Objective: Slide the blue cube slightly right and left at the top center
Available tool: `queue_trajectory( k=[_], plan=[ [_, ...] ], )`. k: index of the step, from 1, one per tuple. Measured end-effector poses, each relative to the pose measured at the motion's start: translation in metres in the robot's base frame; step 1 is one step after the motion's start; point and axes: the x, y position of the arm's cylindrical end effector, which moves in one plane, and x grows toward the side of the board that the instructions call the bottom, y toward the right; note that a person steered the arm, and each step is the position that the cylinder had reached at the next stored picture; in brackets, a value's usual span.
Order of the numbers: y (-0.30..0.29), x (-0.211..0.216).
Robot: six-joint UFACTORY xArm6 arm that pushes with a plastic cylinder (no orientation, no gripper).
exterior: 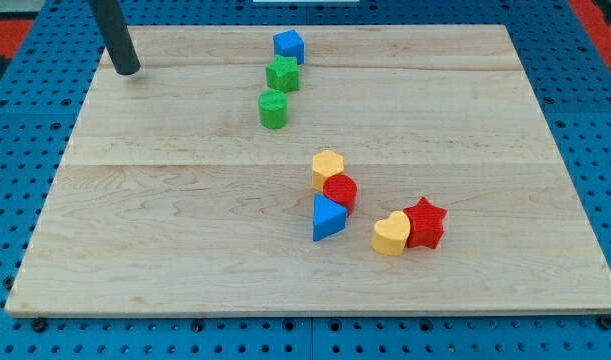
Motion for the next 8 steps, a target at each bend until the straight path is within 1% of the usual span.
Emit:
queue_trajectory(
  k=[4, 5, 6, 7, 8],
  plan=[
    [0.024, -0.003],
    [0.048, -0.007],
    [0.107, -0.026],
    [0.167, -0.034],
    [0.199, -0.036]
  ],
)
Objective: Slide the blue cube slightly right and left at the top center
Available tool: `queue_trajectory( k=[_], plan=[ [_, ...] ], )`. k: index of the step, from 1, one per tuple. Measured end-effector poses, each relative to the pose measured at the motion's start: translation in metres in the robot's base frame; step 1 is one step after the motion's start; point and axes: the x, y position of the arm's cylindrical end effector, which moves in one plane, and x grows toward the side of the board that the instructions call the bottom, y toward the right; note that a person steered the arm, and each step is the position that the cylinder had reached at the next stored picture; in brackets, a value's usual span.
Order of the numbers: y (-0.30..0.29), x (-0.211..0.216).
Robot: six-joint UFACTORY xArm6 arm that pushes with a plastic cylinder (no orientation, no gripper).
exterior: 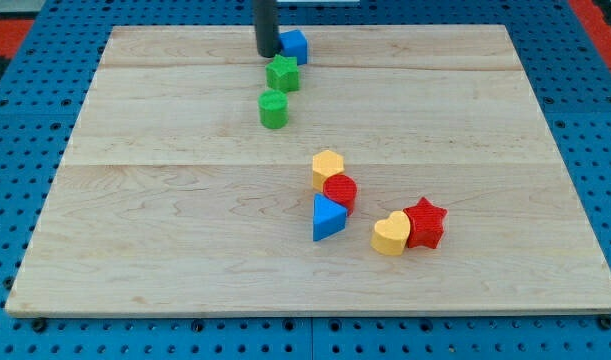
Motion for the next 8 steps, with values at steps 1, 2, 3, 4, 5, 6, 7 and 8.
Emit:
queue_trajectory(
  k=[1, 2, 3, 4, 5, 6, 7, 8],
  plan=[
    [-0.003, -0.011],
    [0.025, -0.033],
    [0.125, -0.047],
    [0.156, -0.040],
    [0.156, -0.016],
    [0.130, 0.001],
    [0.118, 0.001],
    [0.101, 0.001]
  ],
)
